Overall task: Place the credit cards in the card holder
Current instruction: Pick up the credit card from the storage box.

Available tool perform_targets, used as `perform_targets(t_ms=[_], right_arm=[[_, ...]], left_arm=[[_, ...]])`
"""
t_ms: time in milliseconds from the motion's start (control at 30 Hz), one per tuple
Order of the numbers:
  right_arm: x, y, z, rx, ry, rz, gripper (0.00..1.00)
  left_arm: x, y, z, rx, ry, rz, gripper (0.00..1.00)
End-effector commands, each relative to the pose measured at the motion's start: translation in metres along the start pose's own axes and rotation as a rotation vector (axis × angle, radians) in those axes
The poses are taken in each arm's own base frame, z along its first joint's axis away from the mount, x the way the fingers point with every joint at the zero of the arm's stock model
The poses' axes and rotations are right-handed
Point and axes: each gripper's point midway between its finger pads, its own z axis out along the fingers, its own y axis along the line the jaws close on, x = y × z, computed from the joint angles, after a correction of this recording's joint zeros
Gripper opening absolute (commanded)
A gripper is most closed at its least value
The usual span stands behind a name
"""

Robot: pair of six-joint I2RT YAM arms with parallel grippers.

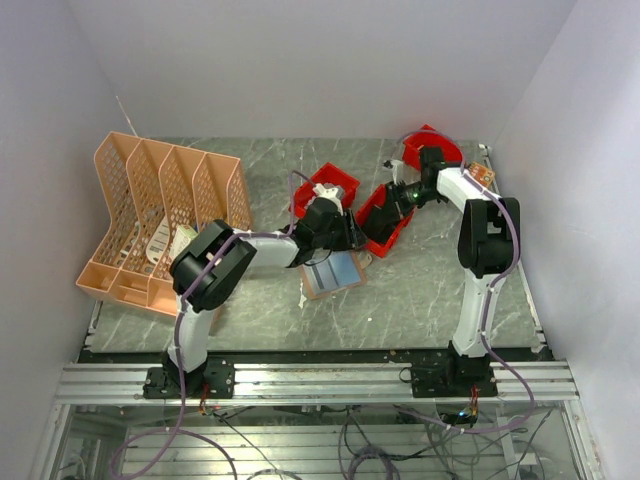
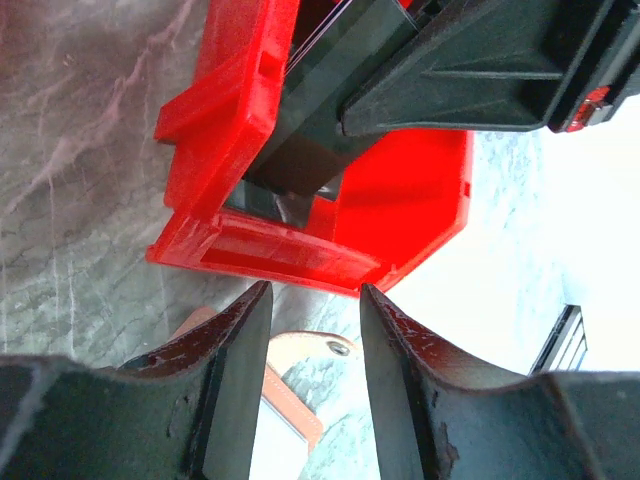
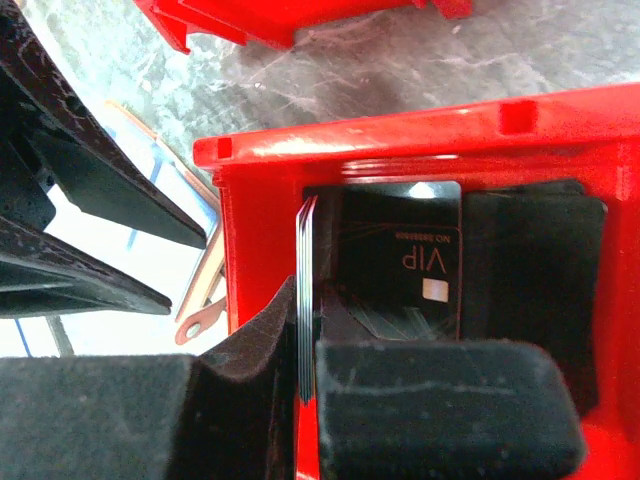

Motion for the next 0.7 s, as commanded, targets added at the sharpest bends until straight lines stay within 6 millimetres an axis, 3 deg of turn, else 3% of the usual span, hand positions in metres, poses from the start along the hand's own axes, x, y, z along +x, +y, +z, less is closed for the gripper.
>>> perform_targets(t_ms=[0,133,467,667], right_arm=[[-0.023,0.011,-0.018,-0.027,-0.074,-0.018,0.0],[-0.022,0.013,-0.016,-0.052,-0.077,0.01,0.0],[-0.017,0.014,-0.009,-0.11,-0.07,0.068,0.16],[-0.014,0.011,-0.007,-0.106,-0.065,0.081,0.19]], left_arm=[[-0.019,-0.014,-0.01,0.031,-0.05,0.026,0.52],[-0.021,-0.014,-0.012,0.029,-0.053,0.03,0.52],[-0.02,-0.011,-0.018,0.025,-0.057,0.022,0.52],[-0.019,-0.008,-0.019,0.023,-0.056,0.015,0.52]])
